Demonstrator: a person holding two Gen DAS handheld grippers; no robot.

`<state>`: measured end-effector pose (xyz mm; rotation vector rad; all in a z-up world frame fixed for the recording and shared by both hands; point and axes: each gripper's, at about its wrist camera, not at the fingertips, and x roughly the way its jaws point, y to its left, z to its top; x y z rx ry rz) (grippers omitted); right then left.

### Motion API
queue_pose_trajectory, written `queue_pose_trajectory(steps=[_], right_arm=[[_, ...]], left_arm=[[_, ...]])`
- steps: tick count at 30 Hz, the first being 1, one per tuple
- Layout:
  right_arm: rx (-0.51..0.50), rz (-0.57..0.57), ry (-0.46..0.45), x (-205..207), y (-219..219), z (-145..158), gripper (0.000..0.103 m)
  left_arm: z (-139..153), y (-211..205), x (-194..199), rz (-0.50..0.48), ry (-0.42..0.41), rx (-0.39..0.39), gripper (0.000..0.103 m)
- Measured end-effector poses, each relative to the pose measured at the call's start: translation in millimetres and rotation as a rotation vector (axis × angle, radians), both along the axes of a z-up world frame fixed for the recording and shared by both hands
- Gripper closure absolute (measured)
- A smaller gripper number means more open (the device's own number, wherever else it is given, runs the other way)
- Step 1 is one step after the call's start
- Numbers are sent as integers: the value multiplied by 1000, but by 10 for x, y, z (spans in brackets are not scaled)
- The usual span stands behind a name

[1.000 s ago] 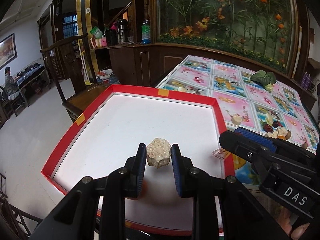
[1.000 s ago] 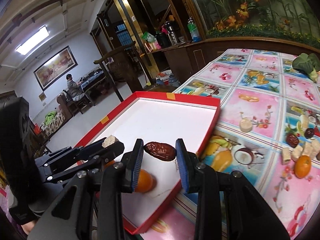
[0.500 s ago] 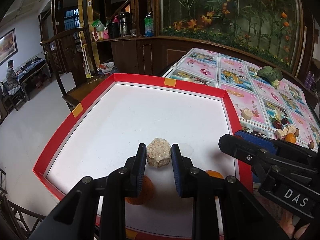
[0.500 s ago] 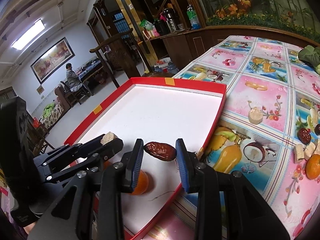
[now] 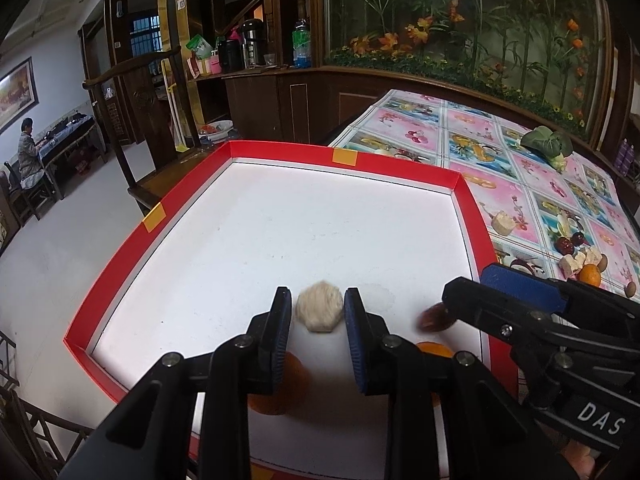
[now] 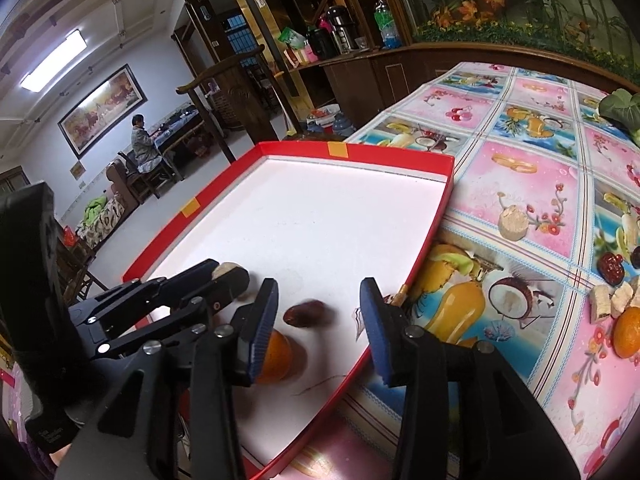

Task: Organize fruits
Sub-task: 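Carry the pastry and the date into the tray and open both tools, then grasp a pastry cube with the left tool while the right tool grasps a brown kiwi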

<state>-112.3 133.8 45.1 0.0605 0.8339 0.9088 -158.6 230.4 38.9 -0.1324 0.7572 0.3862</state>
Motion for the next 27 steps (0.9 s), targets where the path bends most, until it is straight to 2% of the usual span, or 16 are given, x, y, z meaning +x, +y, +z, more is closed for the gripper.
queue_pose_trajectory(steps=[2, 4, 6, 8, 10, 16, 23, 27], right_arm=[[6, -8, -20, -17, -24, 27, 58], [19, -19, -39, -35, -61, 67, 57], [48, -36, -49, -38, -142, 110, 54], [78, -66, -51, -19, -249, 147, 51], [101, -92, -43, 10, -365, 171, 50], [124, -156, -51, 62, -794, 218, 50], [83, -346, -83, 149, -1898, 197, 49], [20, -453, -84, 192, -2518, 146, 48]], left_arm=[[7, -8, -11, -2, 0, -2, 65], [21, -18, -24, 1, 1, 3, 48], [46, -31, -39, 2, -3, 7, 41], [84, -54, -60, 0, -10, 12, 41], [120, -92, -71, -7, -14, 11, 33], [230, -406, -68, -91, -34, 46, 27], [260, -924, 83, -229, -24, 45, 25], [218, -1240, 205, -308, 2, 46, 25]])
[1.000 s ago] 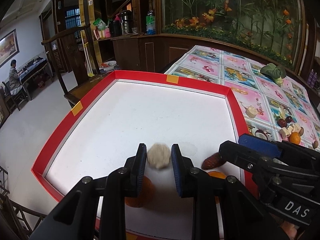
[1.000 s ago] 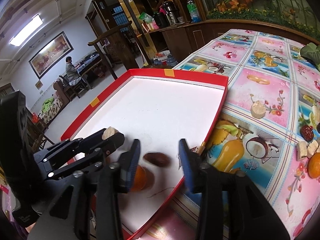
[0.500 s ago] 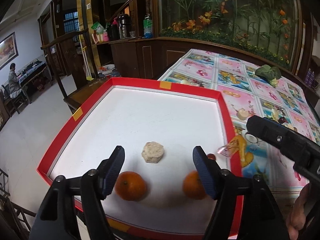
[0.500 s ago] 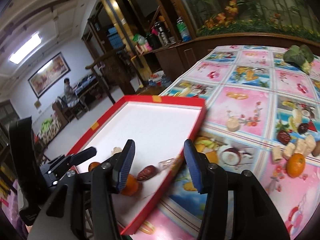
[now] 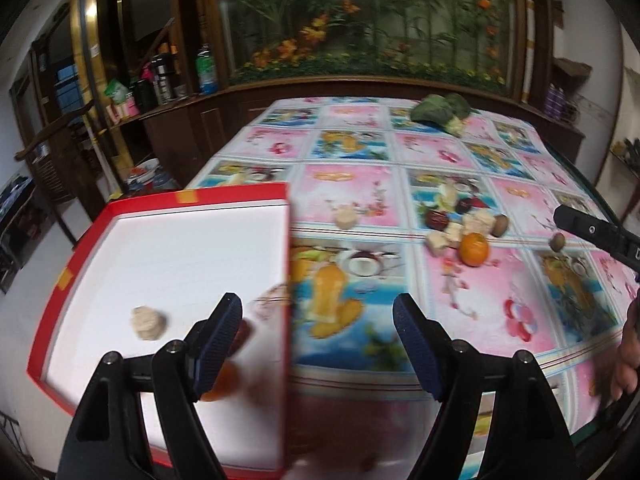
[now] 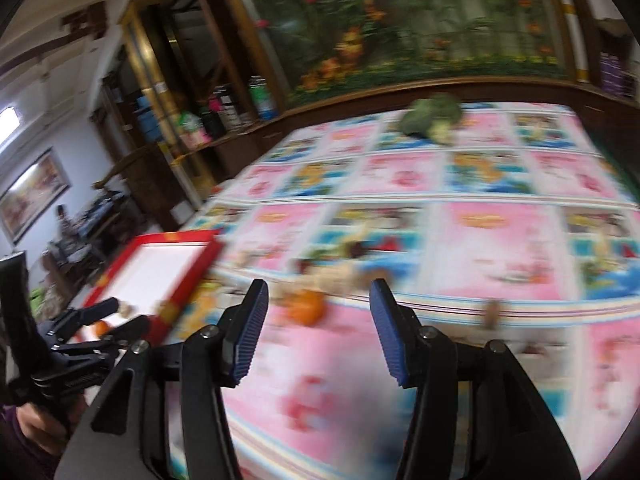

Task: Organize fruits
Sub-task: 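Grasp a pastry cube with the left tool while the right tool grasps a brown kiwi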

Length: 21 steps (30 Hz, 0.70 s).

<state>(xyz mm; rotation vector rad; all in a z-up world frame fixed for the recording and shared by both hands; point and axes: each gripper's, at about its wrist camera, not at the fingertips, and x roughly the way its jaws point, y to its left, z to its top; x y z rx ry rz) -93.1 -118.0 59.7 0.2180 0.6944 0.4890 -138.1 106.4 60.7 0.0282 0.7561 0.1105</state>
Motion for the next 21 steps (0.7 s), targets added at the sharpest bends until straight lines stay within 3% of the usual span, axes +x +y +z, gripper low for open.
queue_pose_trajectory(steps=[7, 20, 21], right_arm=[[-122, -97, 89, 150, -604, -170, 48], [-206, -93, 167, 412, -523, -392, 48], [-218, -87, 180, 443, -489, -414, 52]], left_arm=[[-119, -400, 272, -75, 64, -8, 25], [-272, -499, 519, -67, 137, -19, 25], [-282, -492, 556, -61, 145, -24, 25]])
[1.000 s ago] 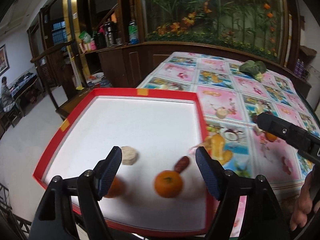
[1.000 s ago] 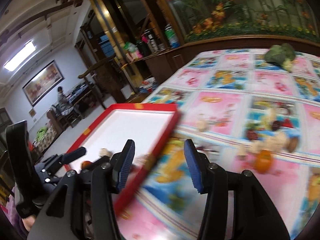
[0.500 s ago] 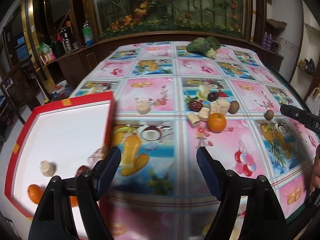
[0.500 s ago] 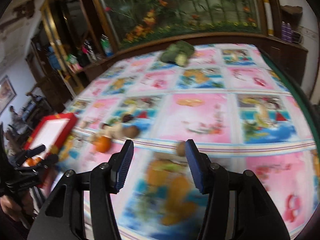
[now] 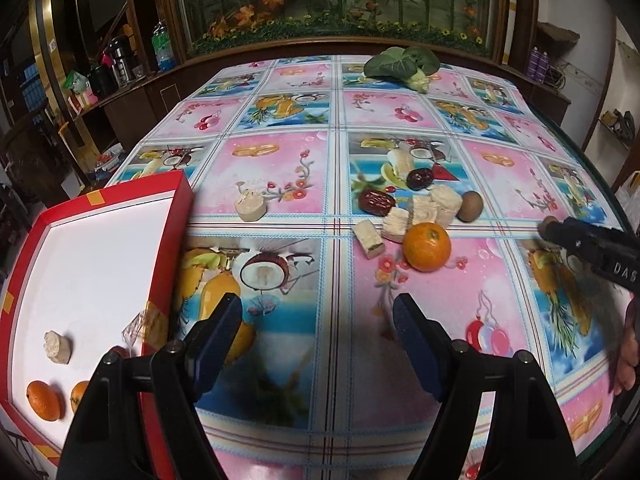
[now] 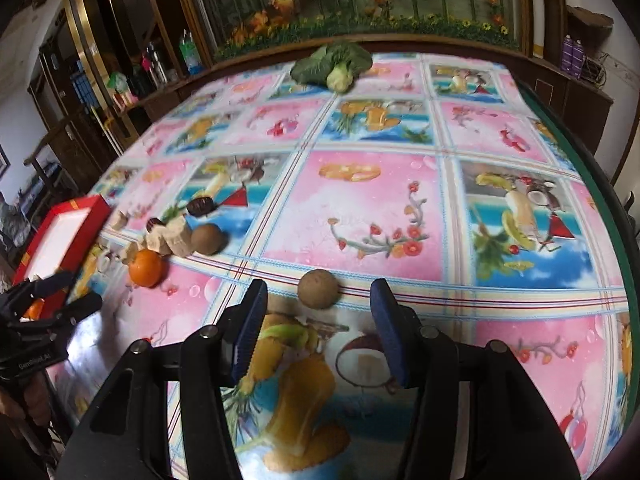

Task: Organize fruits
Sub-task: 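Grasp a pastry cube with the left tool while the right tool grasps a brown kiwi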

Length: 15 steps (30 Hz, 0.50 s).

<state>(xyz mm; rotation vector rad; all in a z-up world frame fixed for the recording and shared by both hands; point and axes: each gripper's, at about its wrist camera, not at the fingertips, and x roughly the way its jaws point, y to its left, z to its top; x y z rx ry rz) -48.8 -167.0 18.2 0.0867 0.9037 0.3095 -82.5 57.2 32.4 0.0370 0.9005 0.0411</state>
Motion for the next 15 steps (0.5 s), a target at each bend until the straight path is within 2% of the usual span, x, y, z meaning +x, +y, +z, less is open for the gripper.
queue_pose_trajectory(steps=[2, 5, 10, 12, 15], right_arm=[[-28, 5, 26, 49, 66, -54, 69], [-60, -9, 14, 53, 89, -65, 78], [-20, -27, 18, 35, 17, -74, 78], [-19, -27, 17, 38, 19, -73, 78], [-17, -25, 15, 35, 27, -71, 78]], left_arm=[[-11, 15, 63, -1, 11, -22, 25], [-47, -12, 166, 2, 24, -22, 25], [-108, -51, 363, -2, 48, -57, 26], [-136, -67, 445, 10, 49, -48, 26], [-172, -64, 527, 8, 46, -62, 36]])
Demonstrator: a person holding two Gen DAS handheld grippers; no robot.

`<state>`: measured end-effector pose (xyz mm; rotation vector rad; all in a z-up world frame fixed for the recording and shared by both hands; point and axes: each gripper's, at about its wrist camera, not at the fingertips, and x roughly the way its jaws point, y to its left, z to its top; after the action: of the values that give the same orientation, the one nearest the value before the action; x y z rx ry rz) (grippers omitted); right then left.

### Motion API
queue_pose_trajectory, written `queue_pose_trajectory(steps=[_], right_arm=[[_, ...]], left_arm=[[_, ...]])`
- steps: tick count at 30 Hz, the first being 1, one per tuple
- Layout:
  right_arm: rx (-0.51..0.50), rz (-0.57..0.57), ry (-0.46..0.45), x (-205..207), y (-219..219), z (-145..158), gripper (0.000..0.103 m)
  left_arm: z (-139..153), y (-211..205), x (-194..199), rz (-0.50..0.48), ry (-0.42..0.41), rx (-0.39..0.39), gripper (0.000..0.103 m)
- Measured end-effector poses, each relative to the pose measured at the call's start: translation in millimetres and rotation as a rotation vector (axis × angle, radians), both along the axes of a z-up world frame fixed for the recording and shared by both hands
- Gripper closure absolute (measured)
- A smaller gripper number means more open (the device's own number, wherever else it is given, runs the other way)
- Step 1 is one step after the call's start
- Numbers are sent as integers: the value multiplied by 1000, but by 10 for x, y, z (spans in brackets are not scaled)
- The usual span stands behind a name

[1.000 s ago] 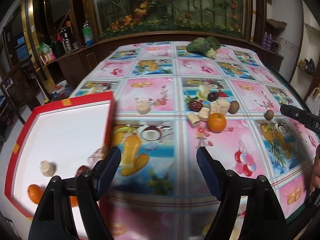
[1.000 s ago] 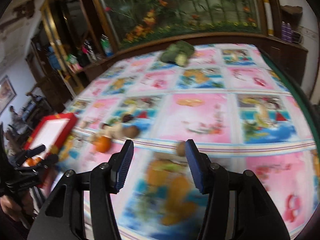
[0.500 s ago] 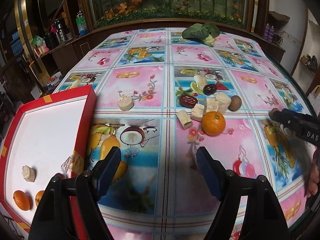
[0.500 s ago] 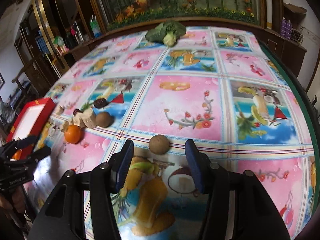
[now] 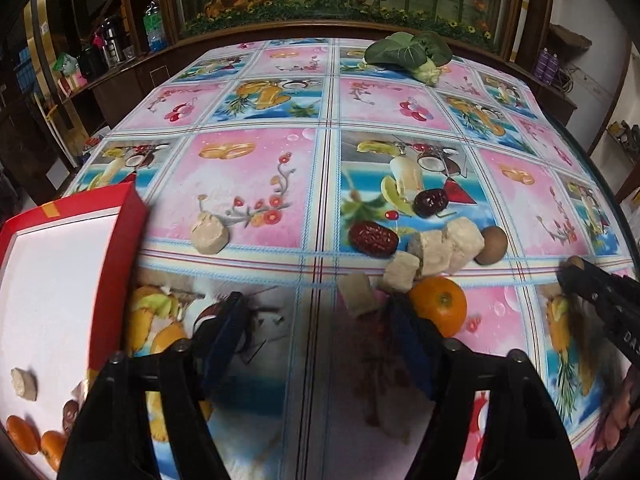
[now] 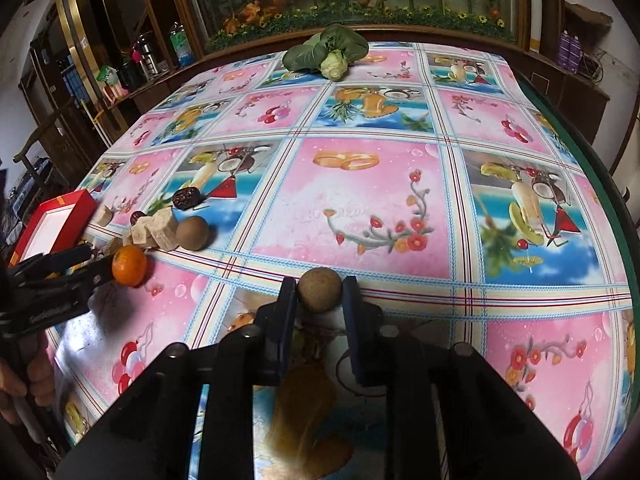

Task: Organize fruits
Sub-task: 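Grasp a pastry cube with the left tool while the right tool grasps a brown kiwi, then carry the pastry cube and kiwi into the tray and open both tools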

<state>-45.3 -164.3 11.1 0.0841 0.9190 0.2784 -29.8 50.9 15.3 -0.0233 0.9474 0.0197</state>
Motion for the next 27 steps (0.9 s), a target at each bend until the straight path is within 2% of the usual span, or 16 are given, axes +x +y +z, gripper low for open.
queue_pose_trajectory(steps=[1, 3, 5, 6, 11, 15, 19, 23, 27], right_arm=[[-1, 1, -1, 2, 4, -1, 78], [-3, 5, -4, 2, 13, -1, 78], [-6, 10, -10, 3, 19, -4, 78], [-9, 12, -12, 2, 25, -4, 78], [19, 18, -14, 5, -12, -8, 78], [41, 0, -33, -4, -63, 22, 78], [47, 1, -94, -71, -31, 118, 78], [80, 65, -153, -217, 248, 256, 78], [196, 169, -171, -380, 769, 368, 78]], left_arm=[[10, 8, 11, 2, -9, -12, 48], [21, -9, 19, -12, -16, -7, 64], [18, -31, -3, -33, -32, -6, 74], [22, -43, -14, -44, -38, -5, 85], [66, 2, -176, -43, -43, -36, 86], [267, 166, -499, -31, -99, -70, 86], [513, 469, -883, 18, -177, -75, 86], [665, 842, -1179, 97, -223, -51, 86], [750, 1246, -1354, 178, -249, -34, 85]])
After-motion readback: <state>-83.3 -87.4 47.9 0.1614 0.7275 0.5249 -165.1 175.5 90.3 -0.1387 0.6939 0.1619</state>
